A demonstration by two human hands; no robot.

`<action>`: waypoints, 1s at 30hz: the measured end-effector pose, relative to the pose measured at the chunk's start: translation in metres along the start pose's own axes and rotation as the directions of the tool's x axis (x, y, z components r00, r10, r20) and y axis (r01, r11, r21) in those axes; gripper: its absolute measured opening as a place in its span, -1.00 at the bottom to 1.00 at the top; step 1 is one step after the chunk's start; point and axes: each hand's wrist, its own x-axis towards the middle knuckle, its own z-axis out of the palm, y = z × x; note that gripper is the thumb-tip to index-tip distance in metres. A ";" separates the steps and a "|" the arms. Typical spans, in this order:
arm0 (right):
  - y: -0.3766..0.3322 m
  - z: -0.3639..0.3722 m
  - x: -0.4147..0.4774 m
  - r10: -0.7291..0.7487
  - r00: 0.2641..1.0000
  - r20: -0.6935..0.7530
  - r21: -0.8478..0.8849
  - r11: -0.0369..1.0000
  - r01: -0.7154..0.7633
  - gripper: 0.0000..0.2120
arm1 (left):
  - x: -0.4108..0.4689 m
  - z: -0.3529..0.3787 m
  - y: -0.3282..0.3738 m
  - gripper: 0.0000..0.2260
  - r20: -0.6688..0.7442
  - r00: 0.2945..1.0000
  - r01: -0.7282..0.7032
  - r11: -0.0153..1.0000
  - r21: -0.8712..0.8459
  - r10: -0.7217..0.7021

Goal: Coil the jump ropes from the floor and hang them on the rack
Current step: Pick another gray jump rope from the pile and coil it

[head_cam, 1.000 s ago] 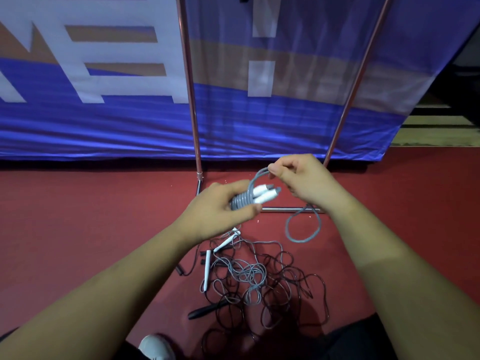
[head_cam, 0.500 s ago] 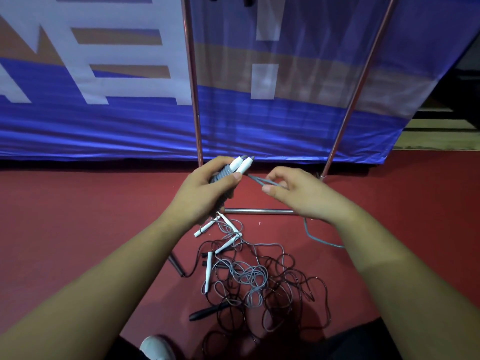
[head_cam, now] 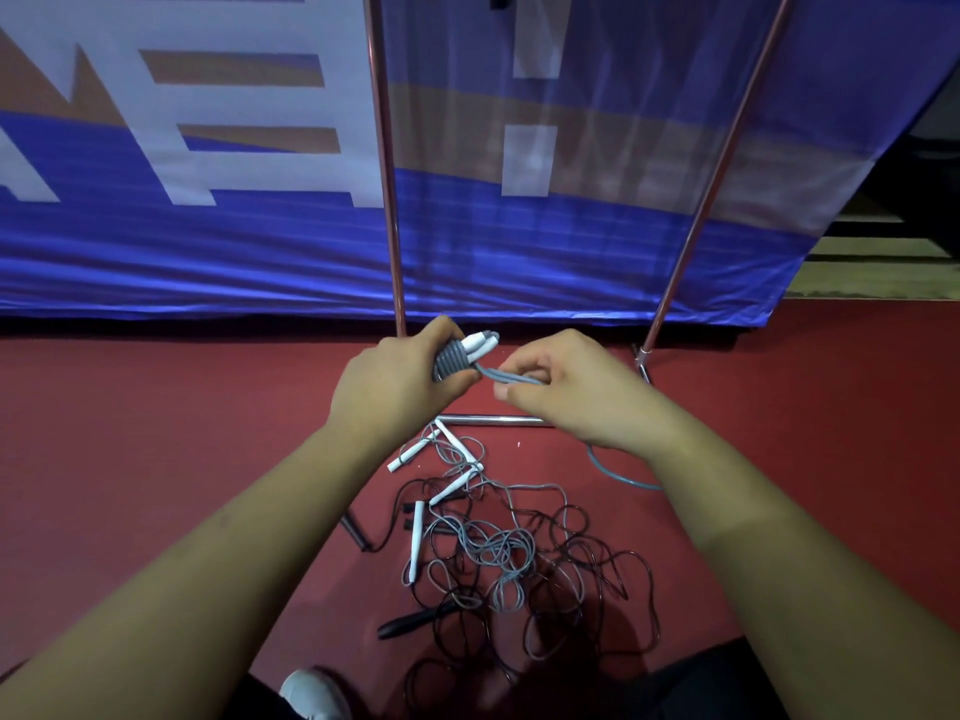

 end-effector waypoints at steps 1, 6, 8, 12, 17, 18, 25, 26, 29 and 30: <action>0.000 0.000 0.000 -0.008 1.000 -0.011 0.014 1.000 0.008 -0.90 | 0.000 0.001 0.000 -0.68 0.030 0.999 -0.024 0.999 0.033 0.023; -0.003 -0.006 -0.004 -0.046 0.995 -0.092 -0.026 0.999 0.044 -0.89 | -0.004 0.001 0.005 -0.45 0.272 0.959 -0.068 0.997 -0.038 0.076; -0.003 -0.008 -0.004 -0.050 0.990 -0.131 0.003 0.999 0.051 -0.91 | -0.006 0.000 0.011 -0.43 0.281 0.955 -0.072 0.994 -0.087 0.094; 0.000 -0.011 -0.002 -0.013 0.986 -0.168 0.179 0.983 0.044 -0.95 | -0.010 -0.003 0.018 -0.70 0.297 0.943 -0.111 0.984 -0.141 0.149; 0.008 -0.014 0.001 -0.006 0.985 -0.173 0.232 0.972 0.046 -0.86 | -0.013 -0.006 0.014 -0.69 0.356 0.902 -0.138 0.944 -0.301 0.246; 0.010 -0.015 0.001 -0.013 0.987 -0.159 0.224 0.973 0.048 -0.88 | -0.014 -0.007 0.014 -0.69 0.360 0.895 -0.117 0.916 -0.383 0.265; 0.015 -0.008 0.006 0.042 0.999 0.014 0.048 0.998 -0.043 -0.84 | -0.011 -0.015 0.017 -0.76 0.332 0.938 0.242 0.503 -0.830 0.097; 0.013 -0.006 0.006 0.052 0.998 0.046 0.035 0.998 -0.053 -0.82 | -0.009 -0.015 0.016 -0.74 0.333 0.941 0.267 0.469 -0.842 0.064; 0.010 -0.005 0.004 0.008 0.998 0.054 -0.032 0.999 -0.007 -0.86 | -0.005 -0.016 0.014 -0.63 0.372 0.926 0.369 0.343 -0.864 -0.057; 0.010 -0.007 0.004 -0.006 1.000 0.028 -0.056 0.998 0.008 -0.87 | -0.004 -0.016 0.013 -0.62 0.372 0.924 0.380 0.313 -0.870 -0.087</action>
